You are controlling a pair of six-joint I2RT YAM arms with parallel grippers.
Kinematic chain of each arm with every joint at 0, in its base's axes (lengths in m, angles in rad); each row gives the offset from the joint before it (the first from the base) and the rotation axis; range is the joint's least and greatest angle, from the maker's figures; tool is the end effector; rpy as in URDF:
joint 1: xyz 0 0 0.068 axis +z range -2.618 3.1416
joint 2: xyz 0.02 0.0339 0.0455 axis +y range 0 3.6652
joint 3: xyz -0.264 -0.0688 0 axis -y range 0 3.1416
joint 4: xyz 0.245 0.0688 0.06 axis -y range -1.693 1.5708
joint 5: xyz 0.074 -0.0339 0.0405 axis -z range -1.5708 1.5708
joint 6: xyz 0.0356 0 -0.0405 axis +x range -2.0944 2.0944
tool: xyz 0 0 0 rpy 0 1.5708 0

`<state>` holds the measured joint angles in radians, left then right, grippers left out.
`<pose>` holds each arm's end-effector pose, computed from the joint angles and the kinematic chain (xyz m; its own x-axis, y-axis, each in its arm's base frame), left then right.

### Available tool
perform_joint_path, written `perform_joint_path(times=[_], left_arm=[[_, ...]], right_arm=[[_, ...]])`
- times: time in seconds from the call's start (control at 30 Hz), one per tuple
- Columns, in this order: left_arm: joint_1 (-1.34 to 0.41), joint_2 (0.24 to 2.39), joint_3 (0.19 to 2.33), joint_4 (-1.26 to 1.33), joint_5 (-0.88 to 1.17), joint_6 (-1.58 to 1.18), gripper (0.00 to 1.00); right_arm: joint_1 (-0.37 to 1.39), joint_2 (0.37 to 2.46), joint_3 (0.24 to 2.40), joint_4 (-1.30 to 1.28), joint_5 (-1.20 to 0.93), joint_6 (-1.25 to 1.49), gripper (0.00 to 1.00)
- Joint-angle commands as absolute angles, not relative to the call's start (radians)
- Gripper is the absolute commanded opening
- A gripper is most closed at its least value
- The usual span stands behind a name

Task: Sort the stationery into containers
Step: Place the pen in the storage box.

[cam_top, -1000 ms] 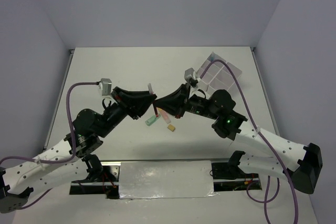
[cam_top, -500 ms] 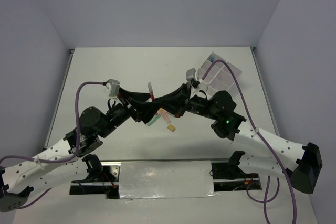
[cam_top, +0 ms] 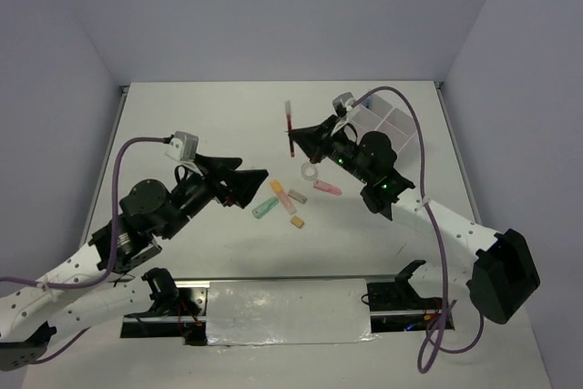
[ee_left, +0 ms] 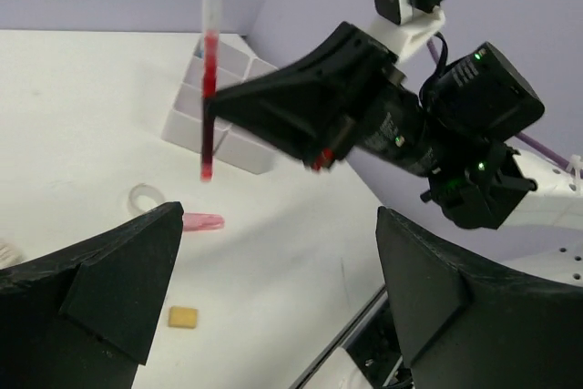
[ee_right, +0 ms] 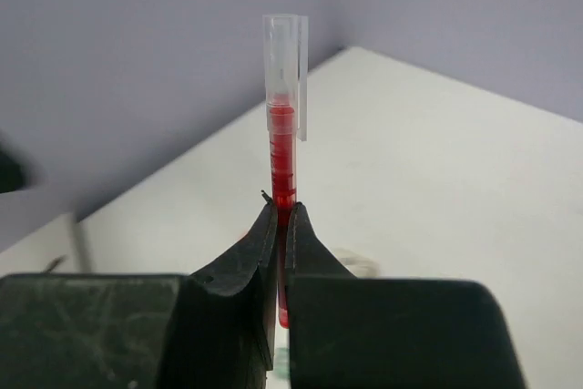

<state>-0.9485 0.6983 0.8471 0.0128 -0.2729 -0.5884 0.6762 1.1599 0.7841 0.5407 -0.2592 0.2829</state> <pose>0.0999 -0.1228 0.3963 -0.2702 -0.5403 -0.7969 0.5740 0.5742 -0.5839 0.2060 0.1770 0.3392 -0.1010 0.2649 -0.9590 -0.8060 0.5433 0.2350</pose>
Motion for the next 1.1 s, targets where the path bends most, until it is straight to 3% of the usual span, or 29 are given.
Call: perform_joint_path(times=[0.0,0.1,0.37,0.67,1.07], left_arm=[[-0.951,0.640,0.908,-0.116,-0.368,-0.555,0.99],[-0.951,0.597,0.946,-0.294,-0.428,-0.560,0.99],[-0.953,0.513,0.973,-0.712,-0.487,-0.506,0.99],[-0.951,0.371,0.859,-0.620,-0.361,-0.462,0.99],[-0.951,0.376,0.851,-0.592,-0.275,-0.426,0.99]], right_arm=[[0.605,1.177,0.821,0.611,-0.158,0.206,0.00],[0.514,1.213,0.822,0.665,-0.065,0.026,0.00],[0.119,1.437,0.977,0.680,-0.270,-0.129,0.00],[-0.090,1.627,1.161,0.565,-0.580,-0.172,0.00],[-0.113,1.773,1.216,0.520,-0.623,-0.221,0.00]])
